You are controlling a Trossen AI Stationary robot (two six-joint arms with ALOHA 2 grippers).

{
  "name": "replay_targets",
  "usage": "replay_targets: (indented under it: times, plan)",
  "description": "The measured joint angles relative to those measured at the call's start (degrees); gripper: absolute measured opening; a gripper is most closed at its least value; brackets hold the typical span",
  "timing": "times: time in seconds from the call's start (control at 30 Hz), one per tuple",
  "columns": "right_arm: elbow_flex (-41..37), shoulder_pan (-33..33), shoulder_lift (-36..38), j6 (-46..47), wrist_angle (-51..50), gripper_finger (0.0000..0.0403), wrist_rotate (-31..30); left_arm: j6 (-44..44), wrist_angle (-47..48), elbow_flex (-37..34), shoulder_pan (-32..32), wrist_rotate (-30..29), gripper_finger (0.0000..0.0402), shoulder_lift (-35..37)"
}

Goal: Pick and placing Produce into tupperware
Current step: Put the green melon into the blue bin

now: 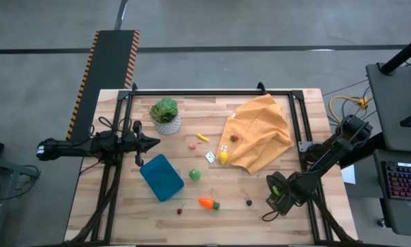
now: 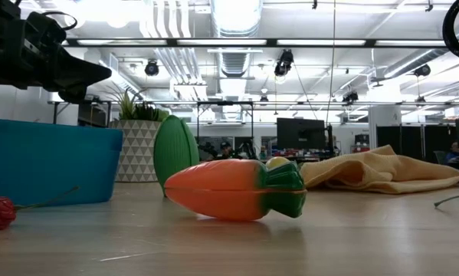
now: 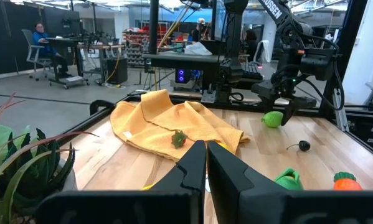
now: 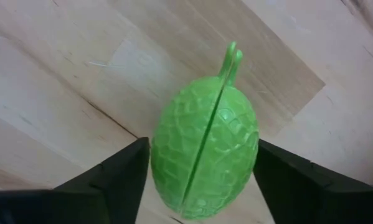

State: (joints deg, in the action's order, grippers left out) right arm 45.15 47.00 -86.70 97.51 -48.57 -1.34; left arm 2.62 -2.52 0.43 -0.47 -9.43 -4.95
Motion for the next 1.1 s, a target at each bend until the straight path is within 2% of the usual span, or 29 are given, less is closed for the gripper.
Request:
replay_targets:
  times: [0.23,0.5,0.9,1.1]
  plan:
    - [0.0,0.0,0.07,0.0,-0.03,0.0228,-0.02,-0.01,0.0,0.0,0.0,0.01,0.0,0.0]
    - [0.19,0.0,0.07,-0.1,-0.13,0.0238,-0.14,-0.01,0.0,-0.02,0.02,0.01,0.0,0.0]
    - [1.27,-0.04,0.07,-1.15,-0.51,0.0229,-0.29,0.0,0.0,-0.01,0.02,0.0,0.0,0.0]
    - [2.66,-0.04,0.08,-2.85,-0.55,0.0229,-4.96,0.0,0.0,-0.01,0.01,0.02,0.0,0.0]
